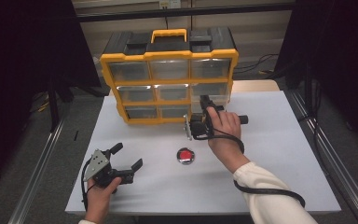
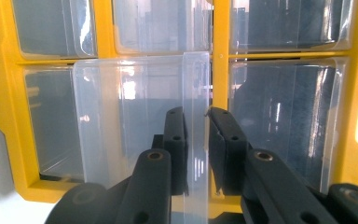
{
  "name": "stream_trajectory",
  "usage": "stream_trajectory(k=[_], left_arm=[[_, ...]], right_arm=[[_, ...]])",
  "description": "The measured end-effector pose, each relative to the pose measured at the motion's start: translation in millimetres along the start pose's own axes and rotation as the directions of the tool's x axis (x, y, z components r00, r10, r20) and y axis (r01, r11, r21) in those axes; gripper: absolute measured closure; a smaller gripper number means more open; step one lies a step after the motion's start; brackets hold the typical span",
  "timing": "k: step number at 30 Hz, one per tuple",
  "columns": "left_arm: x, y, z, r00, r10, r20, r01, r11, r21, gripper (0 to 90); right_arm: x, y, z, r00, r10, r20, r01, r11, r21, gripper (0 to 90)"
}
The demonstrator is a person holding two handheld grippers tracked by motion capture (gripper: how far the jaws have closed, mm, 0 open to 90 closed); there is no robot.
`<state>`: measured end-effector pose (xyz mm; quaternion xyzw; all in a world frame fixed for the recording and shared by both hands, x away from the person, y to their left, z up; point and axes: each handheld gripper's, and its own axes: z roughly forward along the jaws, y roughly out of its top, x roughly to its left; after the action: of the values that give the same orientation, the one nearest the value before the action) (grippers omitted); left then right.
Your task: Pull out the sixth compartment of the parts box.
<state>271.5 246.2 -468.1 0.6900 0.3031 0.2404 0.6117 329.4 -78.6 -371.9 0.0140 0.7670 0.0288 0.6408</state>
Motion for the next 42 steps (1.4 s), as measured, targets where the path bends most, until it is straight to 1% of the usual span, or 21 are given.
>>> stream_trajectory(k=[1,2,4,5,8,15,17,18,19,20,21,22,23,25,30,32,34,36,38,40,42], left_arm=[[-0.4,0.0,0.2,1.0000,-0.007,0.001,0.007,1.0000,-0.004,2.1],[0.2,0.2,-0.3,1.0000,0.001,-0.001,-0.001,1.0000,-0.002,2.1],[0.4,0.2,-0.5,1.0000,0.000,-0.003,0.000,1.0000,-0.002,2.1],[-0.5,0.0,-0.4,0.9999,-0.012,-0.002,0.012,0.9999,-0.003,2.1],[-0.3,0.1,-0.2,1.0000,-0.004,0.001,0.004,1.0000,-0.002,2.1],[-0.9,0.0,-0.1,0.9999,-0.010,-0.003,0.010,0.9999,-0.004,2.1],[-0.8,0.1,-0.3,1.0000,-0.008,0.000,0.008,1.0000,-0.002,2.1],[1.0,0.5,-1.7,0.9998,0.019,0.002,-0.019,0.9997,0.015,2.1],[1.1,0.5,-1.8,0.9998,0.019,0.001,-0.019,0.9997,0.015,2.1],[-0.7,0.2,-0.3,1.0000,-0.009,0.000,0.009,1.0000,-0.003,2.1],[0.9,0.5,-1.7,0.9999,0.017,0.001,-0.017,0.9998,0.014,2.1],[0.8,0.5,-1.7,0.9998,0.017,0.001,-0.017,0.9998,0.014,2.1],[1.0,0.5,-1.8,0.9998,0.020,0.002,-0.020,0.9997,0.016,2.1],[-0.6,0.3,-0.1,1.0000,-0.002,0.001,0.002,1.0000,-0.002,2.1],[-0.5,0.3,-0.2,1.0000,-0.001,0.000,0.001,1.0000,-0.001,2.1],[0.0,0.4,-0.5,1.0000,0.006,0.003,-0.006,1.0000,0.002,2.1],[-0.6,0.3,-0.1,1.0000,-0.002,0.000,0.002,1.0000,-0.002,2.1],[-1.4,0.1,0.1,0.9999,-0.011,-0.001,0.011,0.9999,-0.004,2.1],[-1.5,0.1,0.1,1.0000,-0.010,0.000,0.010,0.9999,-0.003,2.1],[-1.4,0.1,0.1,0.9999,-0.010,-0.001,0.010,0.9999,-0.003,2.1],[-1.2,0.2,0.0,1.0000,-0.009,0.000,0.009,1.0000,-0.003,2.1]], right_arm=[[0.0,0.0,-0.6,1.0000,-0.003,0.001,0.003,1.000,-0.003,78.1],[0.7,-0.1,-1.5,1.0000,0.000,0.001,0.000,1.000,-0.002,78.1],[0.7,-0.6,-3.0,1.0000,-0.009,0.003,0.009,1.000,-0.006,78.0],[1.5,-1.1,-3.4,1.0000,0.000,0.002,0.000,1.000,-0.006,77.9],[3.1,-1.4,-5.0,1.0000,0.004,0.001,-0.004,1.000,-0.006,77.8],[3.1,-0.5,-8.1,1.0000,0.008,0.002,-0.008,1.000,-0.011,77.8],[2.8,-0.1,-8.9,1.0000,0.003,0.002,-0.003,1.000,-0.014,77.8],[2.8,0.0,-9.3,1.0000,0.003,0.000,-0.003,1.000,-0.014,77.8],[2.9,0.0,-9.7,1.0000,0.009,0.000,-0.009,1.000,-0.014,77.7],[2.8,0.1,-10.3,1.0000,0.007,-0.001,-0.007,1.000,-0.014,77.7],[2.9,0.1,-10.9,1.0000,0.008,0.000,-0.008,1.000,-0.014,77.7],[3.7,-0.1,-11.3,0.9999,0.016,0.001,-0.016,1.000,-0.014,77.8],[3.4,-0.1,-11.4,0.9999,0.010,0.001,-0.010,1.000,-0.016,77.7],[3.2,-0.4,-12.1,1.0000,0.005,0.000,-0.005,1.000,-0.019,77.8],[4.4,-0.2,-13.7,0.9999,0.013,0.002,-0.013,1.000,-0.019,77.7],[3.9,-0.1,-14.1,1.0000,0.003,0.001,-0.003,1.000,-0.020,77.8],[4.0,-0.2,-14.8,1.0000,0.003,0.002,-0.003,1.000,-0.022,77.8],[5.0,-0.3,-16.0,0.9999,0.015,0.002,-0.015,1.000,-0.021,77.8],[4.2,-0.4,-16.7,1.0000,0.005,0.002,-0.005,1.000,-0.026,77.7],[4.8,-0.5,-17.9,0.9999,0.016,0.002,-0.016,1.000,-0.027,77.8],[3.9,-0.3,-18.7,1.0000,0.007,0.001,-0.007,1.000,-0.029,77.8]])
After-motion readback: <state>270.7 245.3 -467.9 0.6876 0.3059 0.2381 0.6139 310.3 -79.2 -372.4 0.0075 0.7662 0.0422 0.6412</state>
